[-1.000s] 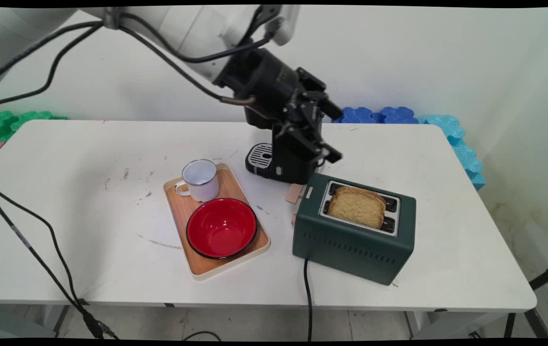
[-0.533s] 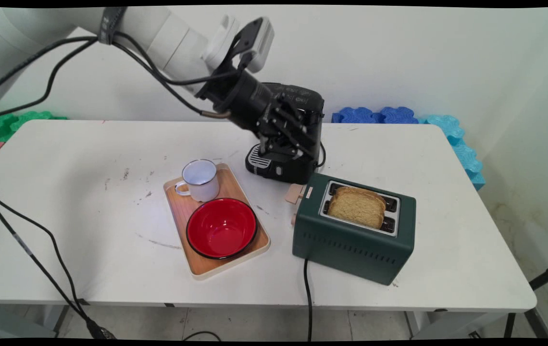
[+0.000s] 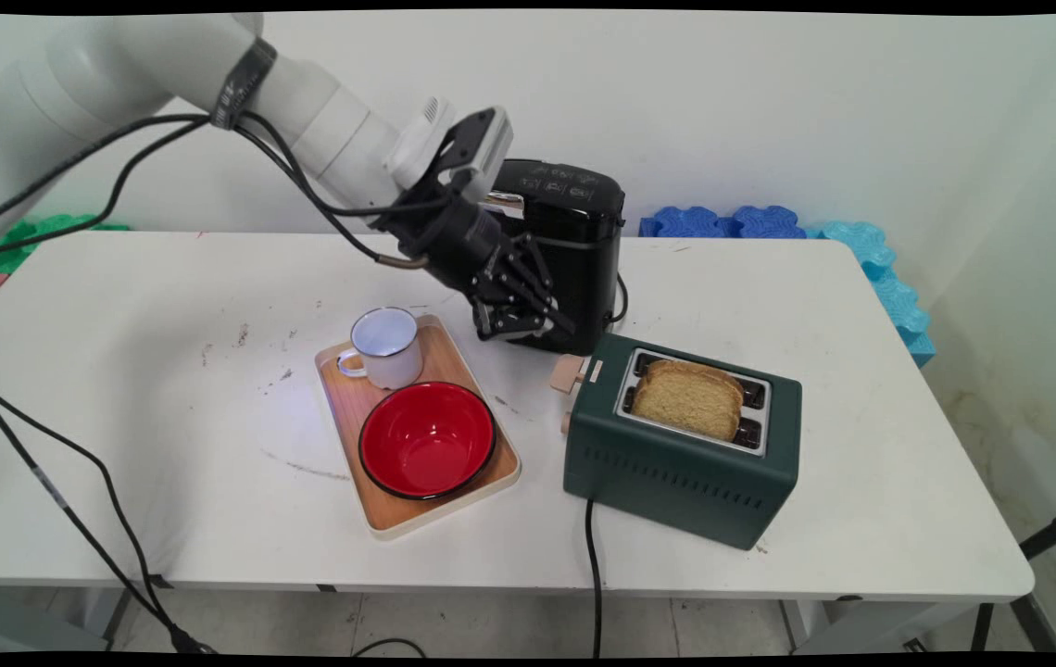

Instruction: Press the toaster switch

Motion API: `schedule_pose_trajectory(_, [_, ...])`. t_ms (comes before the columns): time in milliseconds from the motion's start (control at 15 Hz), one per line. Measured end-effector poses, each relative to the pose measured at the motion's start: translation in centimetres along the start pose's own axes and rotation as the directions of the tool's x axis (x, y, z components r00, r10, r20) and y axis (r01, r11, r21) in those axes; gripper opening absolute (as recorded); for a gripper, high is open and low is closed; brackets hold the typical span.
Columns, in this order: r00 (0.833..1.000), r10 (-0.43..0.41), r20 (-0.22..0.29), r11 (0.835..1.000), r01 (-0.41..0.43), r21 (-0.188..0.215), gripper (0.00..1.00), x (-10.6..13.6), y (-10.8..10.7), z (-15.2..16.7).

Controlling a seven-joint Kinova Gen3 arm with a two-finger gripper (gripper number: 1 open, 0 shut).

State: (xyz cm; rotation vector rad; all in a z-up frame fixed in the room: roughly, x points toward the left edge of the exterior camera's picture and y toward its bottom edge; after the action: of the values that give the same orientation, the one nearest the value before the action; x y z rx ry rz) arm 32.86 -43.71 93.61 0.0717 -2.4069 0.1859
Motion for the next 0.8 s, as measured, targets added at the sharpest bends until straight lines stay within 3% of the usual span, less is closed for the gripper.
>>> schedule_pose_trajectory(333, [1.000,-0.006,0.022,1.000,0.006,-0.023,0.00,-1.6,-0.4,1.4])
schedule_pose_trajectory(800, [1.000,-0.027,0.009,0.998,0.027,-0.050,0.00,-2.4,-0.7,3.2])
